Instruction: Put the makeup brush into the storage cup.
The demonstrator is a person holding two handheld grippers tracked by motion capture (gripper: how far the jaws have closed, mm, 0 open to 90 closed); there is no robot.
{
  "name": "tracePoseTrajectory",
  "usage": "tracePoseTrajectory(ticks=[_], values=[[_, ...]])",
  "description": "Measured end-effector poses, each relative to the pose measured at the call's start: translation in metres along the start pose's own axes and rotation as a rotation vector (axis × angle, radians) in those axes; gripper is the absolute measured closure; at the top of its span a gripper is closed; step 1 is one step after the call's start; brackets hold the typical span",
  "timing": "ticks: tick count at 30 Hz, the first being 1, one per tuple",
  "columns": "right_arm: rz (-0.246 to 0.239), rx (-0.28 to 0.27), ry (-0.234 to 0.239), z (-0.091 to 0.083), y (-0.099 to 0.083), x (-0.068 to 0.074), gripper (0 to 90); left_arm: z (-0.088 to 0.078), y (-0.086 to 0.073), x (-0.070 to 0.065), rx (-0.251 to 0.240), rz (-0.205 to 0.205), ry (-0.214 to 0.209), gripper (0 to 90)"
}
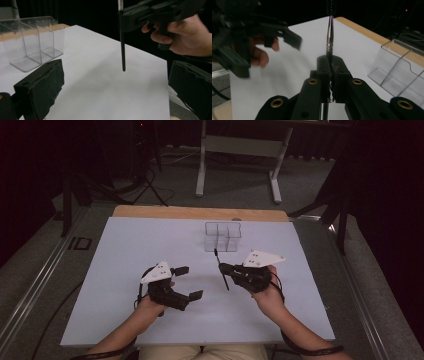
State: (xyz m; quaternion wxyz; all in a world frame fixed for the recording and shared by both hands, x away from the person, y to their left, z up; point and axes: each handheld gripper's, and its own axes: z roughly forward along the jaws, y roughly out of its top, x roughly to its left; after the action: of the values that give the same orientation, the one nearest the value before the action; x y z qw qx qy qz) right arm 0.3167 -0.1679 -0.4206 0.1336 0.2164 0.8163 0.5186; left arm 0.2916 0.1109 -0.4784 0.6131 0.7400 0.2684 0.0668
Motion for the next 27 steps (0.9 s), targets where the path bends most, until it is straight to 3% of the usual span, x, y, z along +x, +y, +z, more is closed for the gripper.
tracePoseTrajectory(ticks=[2,6,10,12,14,15,18,21,27], values=[[0.001,-0.017,-0.005,-0.001,0.002,0.002,86.2,0.008,0.001,-0.001,0.017,-0.013,0.003,1.1],[-0.001,-0.046,0.004,0.0,0.005,0.005,86.2,0.021,-0.001,-0.001,0.039,-0.094,-0.015,1.1],[0.002,-0.077,0.003,0.0,0.006,0.007,86.2,0.035,-0.006,-0.007,0.073,-0.056,-0.003,1.1],[0.015,-0.094,0.014,0.0,0.006,0.007,86.2,0.039,-0.009,-0.011,0.063,-0.033,0.018,1.4],[0.014,-0.11,0.01,0.0,0.005,0.009,86.2,0.04,-0.01,-0.012,0.052,-0.031,0.027,11.0],[0.014,-0.11,0.01,0.0,0.005,0.009,86.2,0.042,-0.012,-0.012,0.024,-0.038,0.033,11.0],[0.008,-0.127,0.019,0.0,0.006,0.011,86.1,0.046,-0.016,-0.013,-0.005,-0.04,0.041,26.4],[0.009,-0.134,0.023,-0.001,0.007,0.012,86.1,0.049,-0.018,-0.014,0.005,-0.014,0.033,41.3],[0.014,-0.145,0.035,0.001,0.009,0.013,86.2,0.056,-0.021,-0.014,0.026,-0.006,0.018,64.6]])
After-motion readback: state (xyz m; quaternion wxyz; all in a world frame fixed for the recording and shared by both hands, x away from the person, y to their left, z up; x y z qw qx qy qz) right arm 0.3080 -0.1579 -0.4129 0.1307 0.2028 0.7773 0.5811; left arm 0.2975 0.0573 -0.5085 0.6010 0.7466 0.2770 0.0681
